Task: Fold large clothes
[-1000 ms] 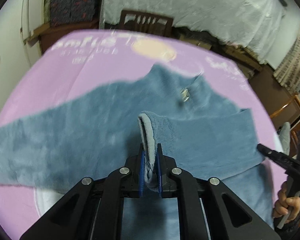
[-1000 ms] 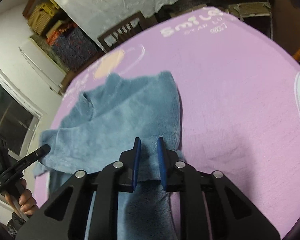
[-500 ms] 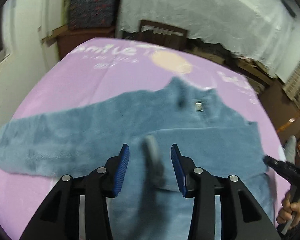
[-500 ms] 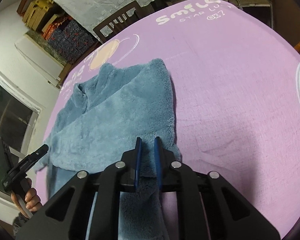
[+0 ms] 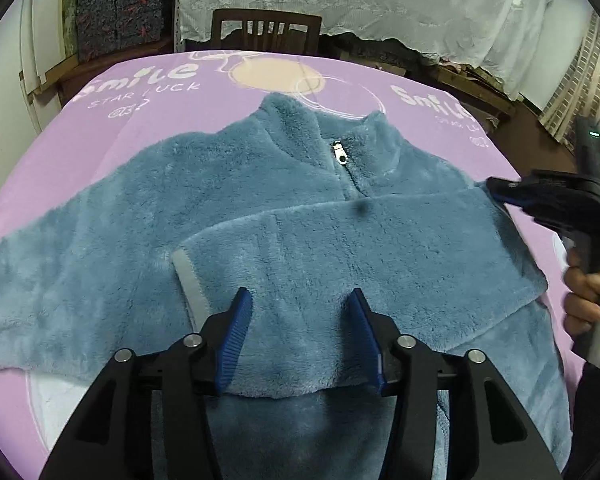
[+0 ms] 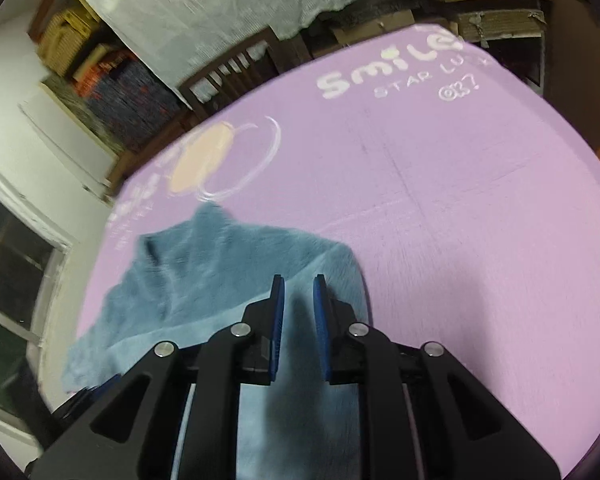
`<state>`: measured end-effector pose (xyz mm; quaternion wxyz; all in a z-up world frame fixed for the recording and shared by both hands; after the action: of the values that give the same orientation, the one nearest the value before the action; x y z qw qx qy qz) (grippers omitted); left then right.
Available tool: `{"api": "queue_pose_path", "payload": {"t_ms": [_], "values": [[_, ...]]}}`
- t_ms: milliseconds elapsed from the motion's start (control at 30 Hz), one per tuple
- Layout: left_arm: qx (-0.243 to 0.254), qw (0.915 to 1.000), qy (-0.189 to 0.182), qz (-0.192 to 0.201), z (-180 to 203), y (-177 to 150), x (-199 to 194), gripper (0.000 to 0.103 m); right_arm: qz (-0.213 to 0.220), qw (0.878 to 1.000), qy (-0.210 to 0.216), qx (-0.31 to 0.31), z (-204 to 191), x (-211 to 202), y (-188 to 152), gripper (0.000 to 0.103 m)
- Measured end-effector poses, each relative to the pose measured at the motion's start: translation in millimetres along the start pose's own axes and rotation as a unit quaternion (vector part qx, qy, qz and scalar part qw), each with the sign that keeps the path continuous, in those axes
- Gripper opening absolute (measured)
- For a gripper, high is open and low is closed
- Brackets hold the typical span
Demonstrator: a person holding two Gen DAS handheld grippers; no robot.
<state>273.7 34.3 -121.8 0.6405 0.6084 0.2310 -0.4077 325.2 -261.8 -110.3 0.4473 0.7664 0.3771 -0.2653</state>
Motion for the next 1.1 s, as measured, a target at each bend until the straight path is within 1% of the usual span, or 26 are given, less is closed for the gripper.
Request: {"api": "queue_pose_path", "payload": {"t_ms": [33,67,100,267,333,400,533,600,667,767,800,833,867,933,967,1000,1033,1067,1100], "values": [[0.003,1.0,-0.003,0.0,1.5,-0.1,0.5,0.058,-0.007,1.0,-0.008,0.001,1.4,8.8,0.9,0.015],[0.006,1.0,-0.003,0.0,3.5,-0.5,1.6,0.06,-0.014,1.0,-0.019,0.003,5.7,17.5,1.3,0.014],[0.01,0.9999,0.0,0.0,5.5,-0.7,2.4,0.062,-0.018,1.0,-0.024,0.008,10.5,24.1,1.0,0.01],[0.019,0.9998,0.008,0.0,8.9,-1.5,3.5,0.064,-0.007,1.0,-0.014,0.02,22.0,29.1,4.4,0.007],[0.016,0.9999,0.004,0.0,7.7,-1.1,3.4,0.064,0.003,0.999,-0.011,0.033,27.3,24.9,4.4,0.007],[0.014,0.9999,0.002,0.0,7.1,-0.7,3.4,0.065,0.018,0.998,0.004,0.053,31.0,12.0,2.3,0.013],[0.013,0.9999,0.001,0.001,6.7,-1.3,3.1,0.065,0.023,0.999,0.023,0.015,9.6,-15.9,-12.8,0.012],[0.013,0.9999,0.001,0.001,6.5,-1.2,3.0,0.065,0.01,0.999,0.028,-0.013,-4.2,-21.3,-27.4,0.013],[0.01,0.9999,-0.003,0.001,5.9,-0.7,2.7,0.065,-0.008,0.999,0.022,-0.022,-6.9,-14.7,-36.9,0.013],[0.006,0.9999,-0.008,0.002,5.1,-0.7,2.1,0.065,-0.022,1.0,0.004,-0.001,12.3,-0.1,-40.4,0.007],[0.006,0.9999,-0.008,0.002,5.2,-1.1,2.0,0.065,-0.022,1.0,0.017,0.008,17.9,1.1,-39.3,0.003],[0.007,0.9999,-0.008,0.003,5.4,-1.2,1.9,0.065,-0.021,1.0,0.017,0.012,20.8,0.0,-39.9,0.002],[0.005,0.9999,-0.009,0.003,5.1,-1.1,1.7,0.065,-0.014,1.0,0.001,0.017,26.0,-5.0,-38.5,0.001],[-0.003,0.9998,-0.017,0.002,4.2,-0.3,0.8,0.065,0.003,0.999,-0.028,0.028,33.6,-18.2,-38.9,0.011],[-0.009,0.9997,-0.023,0.001,1.7,-0.6,-1.3,0.065,0.011,0.999,-0.037,0.036,37.0,-24.2,-40.2,0.012],[-0.02,0.9994,-0.027,-0.001,-1.8,0.1,-4.2,0.065,0.017,0.999,-0.027,0.042,37.5,-31.3,-41.4,0.012],[-0.037,0.9989,-0.03,-0.003,-7.7,0.8,-9.9,0.065,0.02,0.999,-0.007,0.045,35.5,-38.7,-44.7,0.012],[-0.055,0.9979,-0.035,0.0,-14.9,1.1,-18.4,0.065,0.025,0.998,0.019,0.045,29.1,-47.6,-48.9,0.014],[-0.069,0.9969,-0.038,0.006,-21.4,0.5,-27.1,0.066,0.031,0.998,0.034,0.039,22.2,-54.2,-52.7,0.021]]}}
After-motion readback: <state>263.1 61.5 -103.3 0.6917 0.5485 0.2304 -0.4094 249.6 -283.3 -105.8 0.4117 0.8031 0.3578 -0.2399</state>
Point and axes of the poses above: each gripper's, at about its wrist camera, not at the fingertips, and x roughly the way its jaws point, z to its right, y to its top, the point moved 4 cm from there along x, roughly the way its jaws point, and after that the axes turned 1 degree about y, right-handed, at the moved point
